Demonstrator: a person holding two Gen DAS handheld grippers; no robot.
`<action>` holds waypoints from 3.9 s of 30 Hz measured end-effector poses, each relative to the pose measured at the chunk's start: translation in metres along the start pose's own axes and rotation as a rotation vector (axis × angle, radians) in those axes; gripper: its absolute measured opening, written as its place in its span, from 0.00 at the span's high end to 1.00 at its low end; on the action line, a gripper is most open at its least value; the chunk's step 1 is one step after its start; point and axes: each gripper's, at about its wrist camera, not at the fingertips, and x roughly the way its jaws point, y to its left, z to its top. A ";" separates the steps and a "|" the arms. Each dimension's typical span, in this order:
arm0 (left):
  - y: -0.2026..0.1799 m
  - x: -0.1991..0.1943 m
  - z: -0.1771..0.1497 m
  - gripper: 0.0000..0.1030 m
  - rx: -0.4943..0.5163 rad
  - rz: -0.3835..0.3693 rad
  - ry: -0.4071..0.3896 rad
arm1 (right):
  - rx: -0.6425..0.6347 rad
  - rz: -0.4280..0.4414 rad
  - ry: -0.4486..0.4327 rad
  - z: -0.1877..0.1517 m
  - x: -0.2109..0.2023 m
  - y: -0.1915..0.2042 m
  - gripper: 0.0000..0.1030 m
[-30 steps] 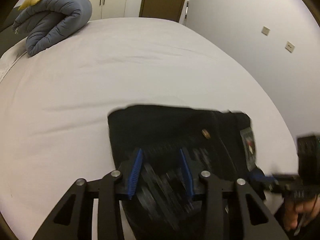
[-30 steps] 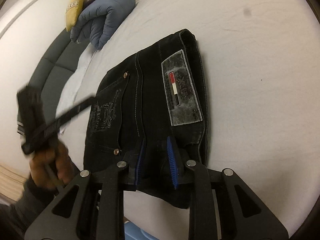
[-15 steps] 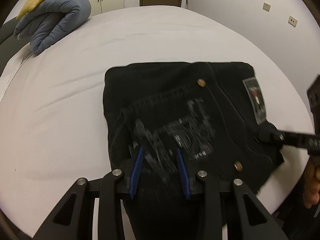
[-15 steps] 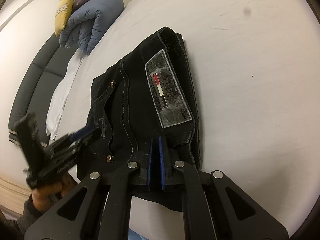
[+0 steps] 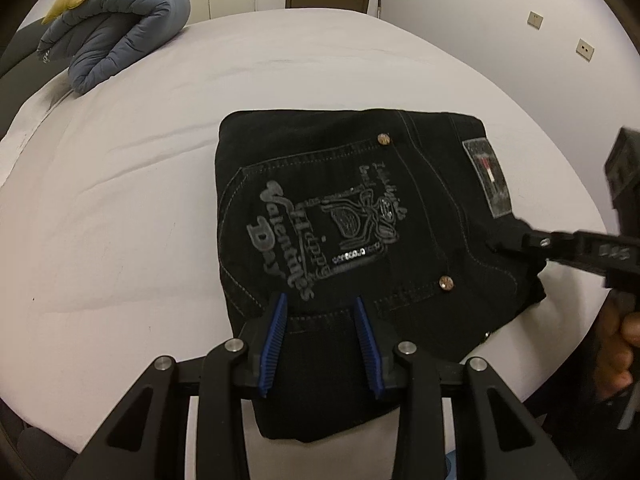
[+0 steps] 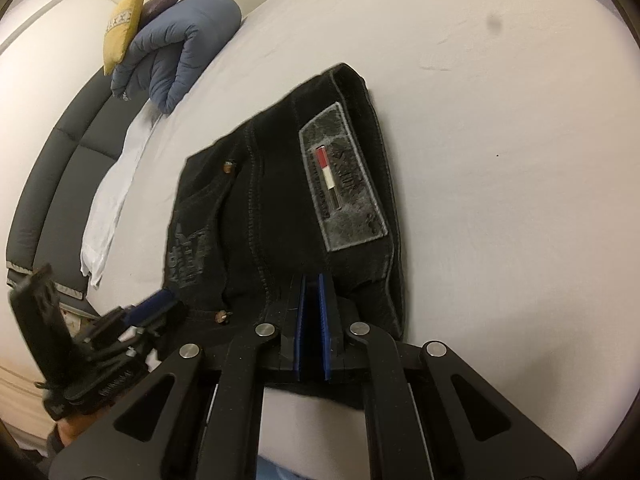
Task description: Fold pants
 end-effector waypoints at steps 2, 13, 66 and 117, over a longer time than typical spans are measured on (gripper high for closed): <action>0.000 0.003 -0.002 0.64 -0.001 0.001 0.000 | -0.038 0.011 -0.012 -0.006 -0.006 0.008 0.92; 0.003 0.010 0.002 0.64 -0.014 -0.001 0.016 | -0.007 0.088 -0.018 -0.017 -0.010 -0.006 0.91; 0.026 0.028 0.085 0.82 -0.126 -0.153 0.079 | -0.241 -0.156 -0.050 0.069 0.023 0.052 0.85; 0.038 -0.334 0.114 0.00 -0.079 0.352 -1.108 | -0.431 -0.381 -1.291 0.012 -0.341 0.201 0.00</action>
